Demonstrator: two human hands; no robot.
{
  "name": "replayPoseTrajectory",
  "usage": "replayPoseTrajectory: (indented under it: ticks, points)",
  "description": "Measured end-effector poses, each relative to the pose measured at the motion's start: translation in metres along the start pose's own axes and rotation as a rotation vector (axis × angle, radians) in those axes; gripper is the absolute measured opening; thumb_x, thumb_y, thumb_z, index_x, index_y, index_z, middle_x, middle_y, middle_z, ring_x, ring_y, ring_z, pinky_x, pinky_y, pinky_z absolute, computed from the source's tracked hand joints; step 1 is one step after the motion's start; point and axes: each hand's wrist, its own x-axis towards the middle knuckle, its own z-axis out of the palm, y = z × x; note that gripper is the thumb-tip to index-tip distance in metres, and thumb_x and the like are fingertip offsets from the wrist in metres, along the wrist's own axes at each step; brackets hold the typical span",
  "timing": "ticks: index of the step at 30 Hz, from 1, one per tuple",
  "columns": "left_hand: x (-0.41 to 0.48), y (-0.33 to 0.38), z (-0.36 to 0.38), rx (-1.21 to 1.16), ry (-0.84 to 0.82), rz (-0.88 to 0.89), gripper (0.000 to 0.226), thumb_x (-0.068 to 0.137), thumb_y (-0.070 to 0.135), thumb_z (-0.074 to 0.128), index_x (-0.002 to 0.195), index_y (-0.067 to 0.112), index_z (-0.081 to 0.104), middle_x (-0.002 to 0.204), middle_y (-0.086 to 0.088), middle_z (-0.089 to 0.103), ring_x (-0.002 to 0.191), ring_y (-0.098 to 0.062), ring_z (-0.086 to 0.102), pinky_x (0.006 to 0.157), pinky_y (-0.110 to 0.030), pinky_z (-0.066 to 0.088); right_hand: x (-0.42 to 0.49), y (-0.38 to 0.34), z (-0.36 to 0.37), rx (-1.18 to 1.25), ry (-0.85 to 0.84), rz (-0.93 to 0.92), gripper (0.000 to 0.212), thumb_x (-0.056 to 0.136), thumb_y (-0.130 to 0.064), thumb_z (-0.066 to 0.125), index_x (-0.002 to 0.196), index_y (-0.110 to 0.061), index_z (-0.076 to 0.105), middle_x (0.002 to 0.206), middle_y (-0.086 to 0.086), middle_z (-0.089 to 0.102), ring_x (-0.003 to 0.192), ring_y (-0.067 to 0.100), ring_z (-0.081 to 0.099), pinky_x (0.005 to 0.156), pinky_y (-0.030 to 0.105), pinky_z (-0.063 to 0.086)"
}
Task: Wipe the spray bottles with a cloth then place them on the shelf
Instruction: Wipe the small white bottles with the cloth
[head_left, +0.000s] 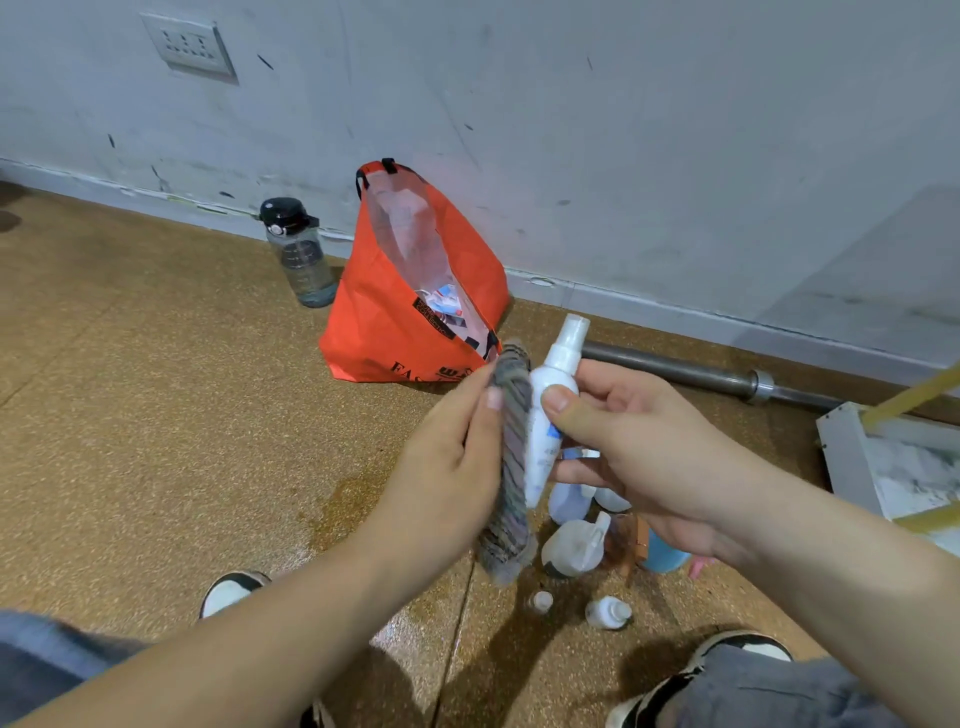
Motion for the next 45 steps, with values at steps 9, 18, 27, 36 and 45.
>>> replayPoseTrajectory:
  ticks: [9,18,27,36,45]
  points:
    - [-0.009,0.011,0.003,-0.215,-0.126,-0.169,0.035,0.111,0.046,0.036,0.143,0.049,0.049,0.139,0.023,0.06,0.135,0.002,0.05,0.12,-0.04,0.036,0.001,0.0,0.0,-0.011,-0.01,-0.027,0.025,0.105,-0.015,0.056,0.125,-0.02,0.069,0.105,-0.004,0.079,0.085,0.001,0.072,0.064,0.016,0.054]
    - [-0.007,0.008,0.008,-0.43,-0.113,-0.482,0.038,0.11,0.051,0.037,0.126,0.032,0.065,0.113,0.007,0.078,0.108,-0.013,0.073,0.098,-0.039,0.059,0.005,0.004,0.003,0.04,0.077,-0.062,0.02,0.103,-0.012,0.059,0.116,-0.02,0.072,0.099,-0.002,0.08,0.084,0.005,0.074,0.065,0.017,0.056]
    - [-0.016,0.012,0.017,-0.384,0.015,-0.364,0.023,0.108,0.044,0.046,0.12,0.038,0.065,0.108,0.015,0.077,0.103,-0.005,0.072,0.096,-0.035,0.057,0.008,0.005,0.003,0.017,0.085,-0.069,0.021,0.104,-0.02,0.058,0.118,-0.029,0.07,0.098,-0.012,0.079,0.086,-0.001,0.072,0.068,0.019,0.053]
    - [-0.009,0.023,0.012,-0.709,-0.146,-0.683,0.054,0.11,0.053,0.032,0.123,0.018,0.07,0.095,-0.007,0.08,0.082,-0.02,0.077,0.073,-0.037,0.063,0.006,0.0,0.0,0.156,0.025,-0.023,0.022,0.105,-0.012,0.055,0.121,-0.009,0.069,0.094,0.003,0.079,0.076,0.009,0.075,0.058,0.018,0.058]
    - [0.001,0.016,0.002,-0.72,-0.03,-0.815,0.053,0.107,0.051,0.046,0.129,0.008,0.067,0.09,-0.008,0.073,0.056,-0.013,0.067,0.061,-0.029,0.055,0.008,0.001,-0.001,-0.251,0.116,-0.234,0.03,0.083,-0.038,0.084,0.099,-0.015,0.076,0.08,0.0,0.064,0.07,0.019,0.056,0.071,0.037,0.052]
